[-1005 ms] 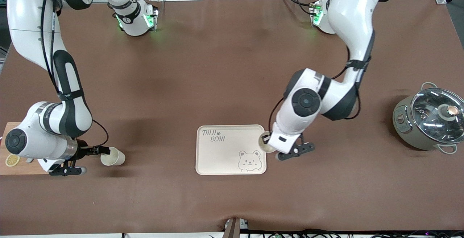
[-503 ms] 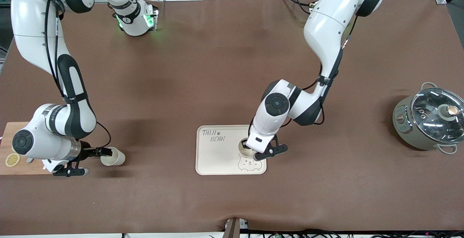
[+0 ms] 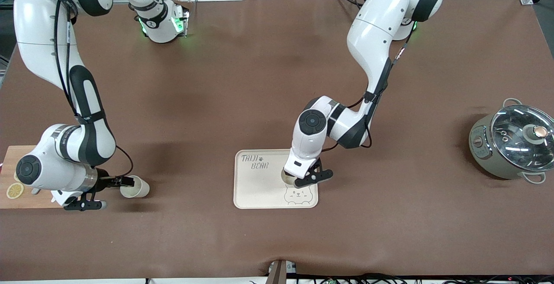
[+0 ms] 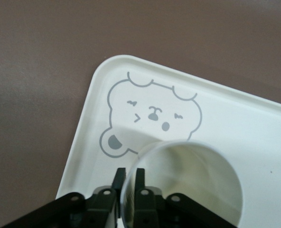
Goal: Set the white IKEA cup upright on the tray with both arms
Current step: 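Lower the held cup upright onto the tray and open the left gripper, then withdraw the left gripper toward the pot while the right gripper lifts its cup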
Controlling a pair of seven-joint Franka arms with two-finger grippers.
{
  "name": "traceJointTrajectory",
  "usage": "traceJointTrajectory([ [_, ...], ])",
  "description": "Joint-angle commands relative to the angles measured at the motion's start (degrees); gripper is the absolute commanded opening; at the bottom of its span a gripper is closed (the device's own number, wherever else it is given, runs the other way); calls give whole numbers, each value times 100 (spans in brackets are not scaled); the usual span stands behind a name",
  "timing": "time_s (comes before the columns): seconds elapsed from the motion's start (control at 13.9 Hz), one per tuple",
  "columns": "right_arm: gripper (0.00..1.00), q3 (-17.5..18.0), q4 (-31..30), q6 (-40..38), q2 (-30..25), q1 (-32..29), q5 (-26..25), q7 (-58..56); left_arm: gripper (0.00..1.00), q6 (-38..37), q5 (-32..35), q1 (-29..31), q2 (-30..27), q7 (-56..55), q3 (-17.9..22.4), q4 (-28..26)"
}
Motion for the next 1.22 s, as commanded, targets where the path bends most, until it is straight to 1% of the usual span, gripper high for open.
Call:
traceJointTrajectory([
  [0.0,74,-10,15,0,28,70,112,-79,100,-393,65,-159,18,-156,228,184],
  [0.22,51,-10,15,-26,19,70,104,-88,100,-1157,-76,-89,-271,-112,237,281],
  [0.29,42,-10,15,-35,19,70,104,-96,100,-1438,-103,15,-412,-51,229,316],
  [0.36,34,-10,15,-35,19,79,104,-88,100,-1650,-112,121,-535,80,194,333],
  [0.43,27,-10,24,-35,11,87,104,-79,100,-1800,-129,139,-632,151,176,333],
  [0.57,18,-10,33,-52,11,123,104,-53,100,-2011,-374,262,-781,414,185,333],
  [0.65,16,-10,33,-52,11,140,95,-61,100,-2213,-410,419,-930,668,185,325],
  [0.72,13,-10,33,-52,11,166,43,-70,100,-2432,-411,603,-1123,1036,185,316],
  [0.79,6,-10,33,-52,11,167,33,-61,100,-2626,-411,840,-1299,1562,202,307],
  [0.86,2,-10,33,-52,2,167,33,-61,100,-2793,-411,1112,-1501,2089,237,272],
  [1.01,0,-10,50,-70,-7,193,42,-35,100,-2839,-419,1823,-1565,2890,220,263],
  [1.15,0,-10,120,-288,-59,272,68,18,100,-2821,-550,2395,-1477,3725,211,263],
])
